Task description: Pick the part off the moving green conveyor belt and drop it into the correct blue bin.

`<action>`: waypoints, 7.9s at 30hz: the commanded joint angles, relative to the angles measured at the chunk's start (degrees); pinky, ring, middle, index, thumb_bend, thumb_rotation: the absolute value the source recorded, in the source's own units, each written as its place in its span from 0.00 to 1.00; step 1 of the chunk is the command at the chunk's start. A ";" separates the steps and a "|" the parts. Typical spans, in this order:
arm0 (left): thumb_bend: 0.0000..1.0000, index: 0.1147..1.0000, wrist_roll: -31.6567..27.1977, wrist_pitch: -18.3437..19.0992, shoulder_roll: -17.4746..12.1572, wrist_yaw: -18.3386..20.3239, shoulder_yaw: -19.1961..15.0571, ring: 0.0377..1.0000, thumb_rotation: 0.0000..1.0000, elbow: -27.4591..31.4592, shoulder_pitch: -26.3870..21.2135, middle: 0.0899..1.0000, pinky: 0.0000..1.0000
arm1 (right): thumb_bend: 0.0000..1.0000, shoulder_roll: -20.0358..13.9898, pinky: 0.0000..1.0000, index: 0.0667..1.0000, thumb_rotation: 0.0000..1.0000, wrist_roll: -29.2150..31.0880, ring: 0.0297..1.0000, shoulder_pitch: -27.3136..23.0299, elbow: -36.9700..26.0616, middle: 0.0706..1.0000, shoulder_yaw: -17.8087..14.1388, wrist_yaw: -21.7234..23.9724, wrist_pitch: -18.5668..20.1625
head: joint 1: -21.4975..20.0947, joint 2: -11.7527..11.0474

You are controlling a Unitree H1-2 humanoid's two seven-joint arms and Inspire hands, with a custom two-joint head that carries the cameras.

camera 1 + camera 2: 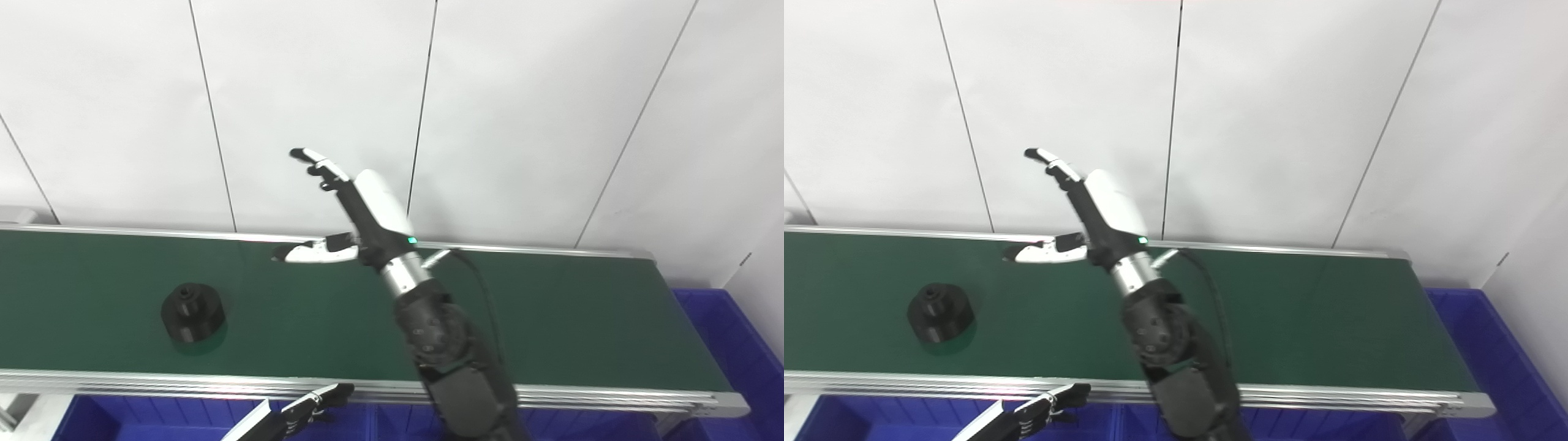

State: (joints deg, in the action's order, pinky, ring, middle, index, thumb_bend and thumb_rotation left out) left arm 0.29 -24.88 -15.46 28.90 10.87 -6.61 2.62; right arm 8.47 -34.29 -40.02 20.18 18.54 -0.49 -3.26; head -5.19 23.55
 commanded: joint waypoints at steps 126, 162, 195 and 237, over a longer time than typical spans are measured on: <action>0.62 0.86 -8.97 -2.04 -0.90 9.14 -6.12 0.89 0.46 0.58 0.27 0.91 0.84 | 0.52 -7.07 0.40 0.49 0.00 6.64 0.40 -2.09 30.40 0.47 1.67 -30.47 -10.04 | -4.77 0.84; 0.43 0.91 -11.81 -0.21 1.75 9.69 -4.23 0.94 0.65 -8.00 -13.27 0.95 0.92 | 0.52 -13.65 0.38 0.50 0.00 6.20 0.40 51.77 -42.09 0.45 -8.66 -7.50 6.50 | -20.85 23.32; 0.43 0.91 -13.85 11.41 -0.83 6.30 -4.02 0.95 0.67 10.57 -8.55 0.95 0.91 | 0.87 -18.34 0.58 0.70 0.14 -13.17 0.62 51.67 -28.42 0.64 -0.32 -8.31 5.00 | -16.95 23.59; 0.46 0.95 -8.91 4.49 -1.60 1.57 -2.59 0.97 0.70 12.12 4.83 0.98 0.93 | 0.47 -18.84 0.85 0.92 0.98 11.99 0.91 50.37 -40.24 0.95 2.67 7.79 -1.90 | -12.35 23.89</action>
State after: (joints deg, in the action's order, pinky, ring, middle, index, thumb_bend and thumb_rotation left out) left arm -8.89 -17.96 -16.82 31.24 8.25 3.40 7.62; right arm -10.53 -22.52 10.60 -19.47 20.79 6.88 -3.08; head -17.75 47.55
